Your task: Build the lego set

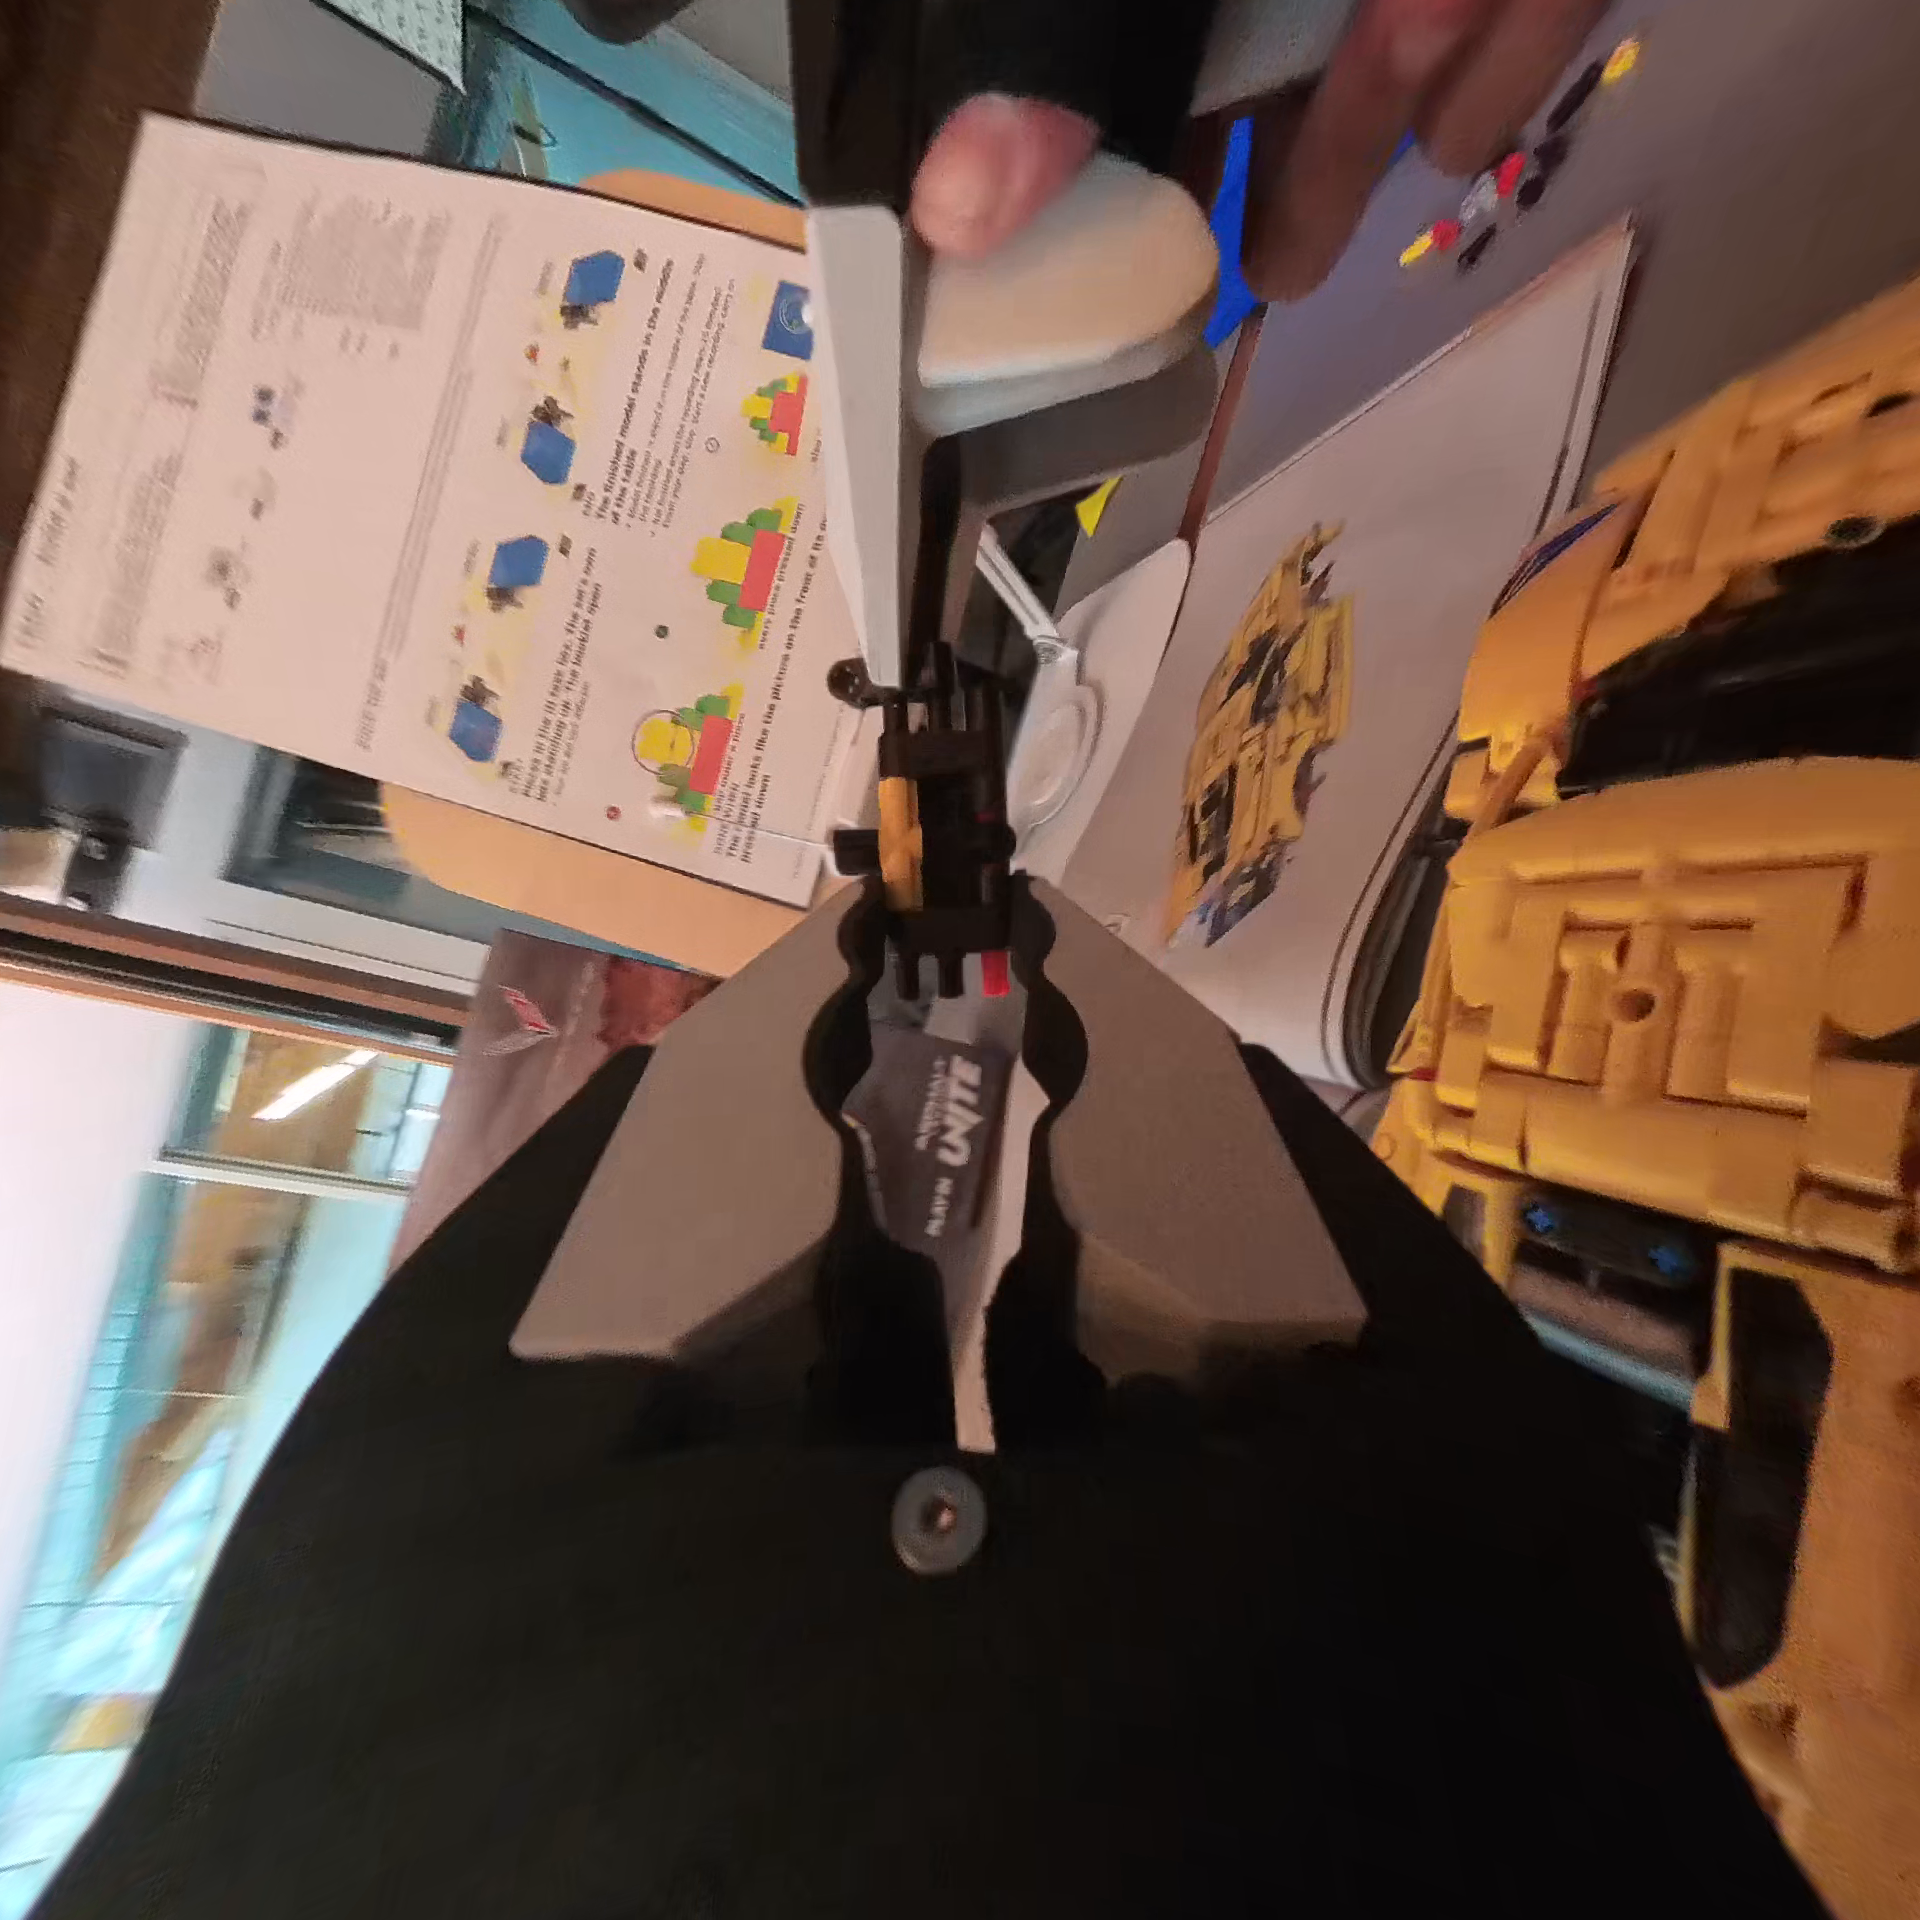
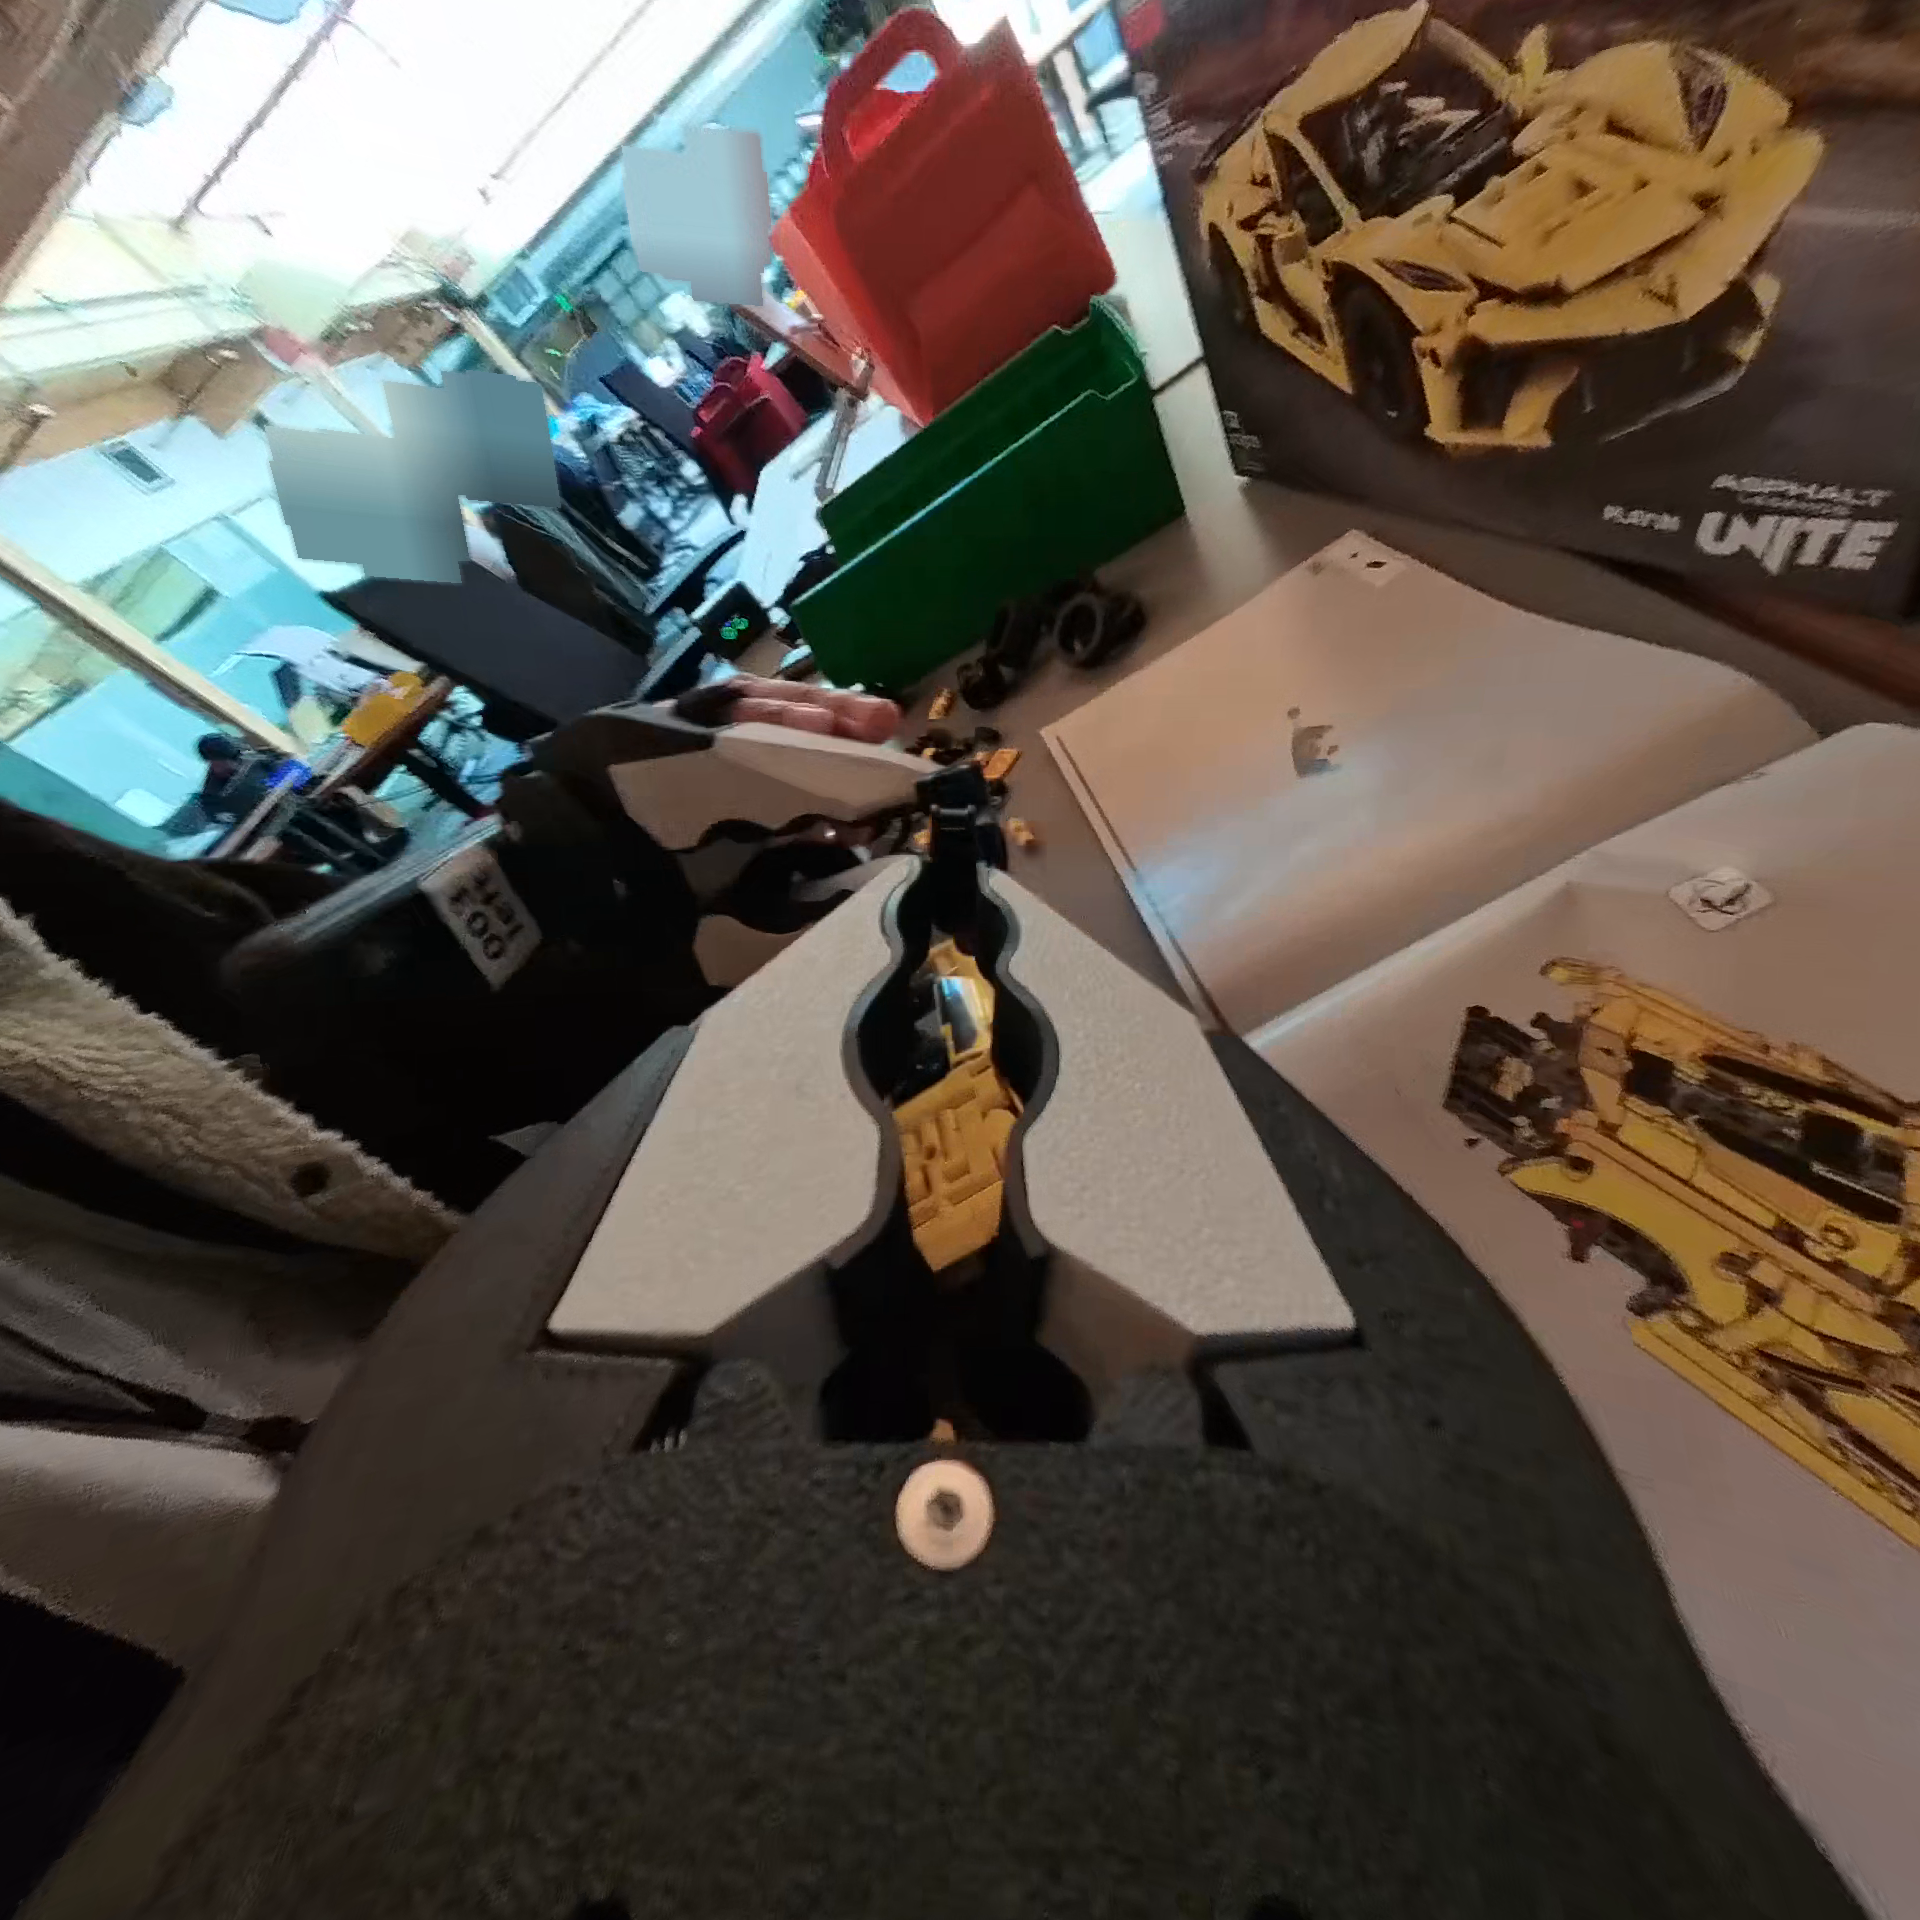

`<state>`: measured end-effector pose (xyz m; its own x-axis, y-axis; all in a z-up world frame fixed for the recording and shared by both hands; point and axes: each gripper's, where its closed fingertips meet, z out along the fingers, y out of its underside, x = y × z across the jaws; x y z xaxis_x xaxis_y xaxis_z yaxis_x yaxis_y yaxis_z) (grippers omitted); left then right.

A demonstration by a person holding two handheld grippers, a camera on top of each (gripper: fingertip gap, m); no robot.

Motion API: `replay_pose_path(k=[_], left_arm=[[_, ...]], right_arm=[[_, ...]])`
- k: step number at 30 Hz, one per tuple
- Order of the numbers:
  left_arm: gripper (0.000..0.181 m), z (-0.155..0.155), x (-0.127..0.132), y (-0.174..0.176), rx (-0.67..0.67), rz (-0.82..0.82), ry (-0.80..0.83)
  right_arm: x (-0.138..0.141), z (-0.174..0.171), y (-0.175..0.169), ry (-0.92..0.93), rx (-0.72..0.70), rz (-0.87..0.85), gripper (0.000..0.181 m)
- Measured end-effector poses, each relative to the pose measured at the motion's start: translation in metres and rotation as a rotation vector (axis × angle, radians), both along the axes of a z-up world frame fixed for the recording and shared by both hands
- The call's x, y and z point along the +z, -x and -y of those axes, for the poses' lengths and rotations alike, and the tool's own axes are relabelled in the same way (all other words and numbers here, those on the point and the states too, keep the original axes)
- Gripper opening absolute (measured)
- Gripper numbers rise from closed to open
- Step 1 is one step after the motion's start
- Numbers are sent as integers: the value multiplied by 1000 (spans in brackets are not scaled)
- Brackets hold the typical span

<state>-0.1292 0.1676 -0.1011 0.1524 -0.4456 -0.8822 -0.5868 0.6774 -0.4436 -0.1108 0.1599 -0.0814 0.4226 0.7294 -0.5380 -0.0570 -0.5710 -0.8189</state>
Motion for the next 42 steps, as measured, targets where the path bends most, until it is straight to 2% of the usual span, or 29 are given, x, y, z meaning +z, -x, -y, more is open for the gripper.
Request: replay_pose_path(k=[2, 5, 9, 12, 21, 23, 24, 25, 27, 28, 29, 30, 34, 39, 41, 42], left_arm=[[23, 2, -9, -1, -29, -3, 93], [23, 3, -14, -1, -7, -46, 70], [22, 6, -22, -3, -1, -71, 140], [22, 8, -24, -3, -7, -83, 149], [22, 11, -25, -5, -21, -80, 185], [22, 12, -26, -6, -22, -76, 201], [22, 11, -27, -7, -10, -71, 214], [21, 5, -29, -6, 23, -76, 205], [19, -6, -28, 1, 42, -66, 144], [19, -4, -22, 1, 14, -33, 187], [19, 1, -15, 1, -16, 2, 240], [10, 5, -9, 1, -36, 27, 258], [10, 11, -18, -4, -67, 8, 272], [10, 19, -6, -5, -138, 116, 432], [10, 22, 1, -4, -180, 167, 521], [10, 24, 4, -3, -208, 194, 577]], right_arm=[[-8, 5, 1, -4, 39, 26, 6], [-13, 3, -1, -17, 25, 23, 6], [-24, 0, -4, -40, -7, 77, 6], [-27, 5, -3, -44, 20, 80, 6], [-25, 7, -3, 30, 67, -54, 6], [-19, 12, 1, 34, 107, -108, 6], [-13, 21, 11, 35, 184, -155, 6], [-15, 26, 24, 36, 219, -129, 6], [-23, 19, 28, -49, 142, 57, 6], [-18, 15, 22, -64, 104, 72, 6], [-16, 10, 11, -83, 52, 73, 5], [-14, 8, 4, -74, 26, 49, 6], [0, 10, 13, -111, 36, -25, 5], [7, 10, -2, -94, -16, -35, 5], [19, 15, -13, -112, -40, -40, 5], [20, 20, -16, -104, -44, 6, 5]])
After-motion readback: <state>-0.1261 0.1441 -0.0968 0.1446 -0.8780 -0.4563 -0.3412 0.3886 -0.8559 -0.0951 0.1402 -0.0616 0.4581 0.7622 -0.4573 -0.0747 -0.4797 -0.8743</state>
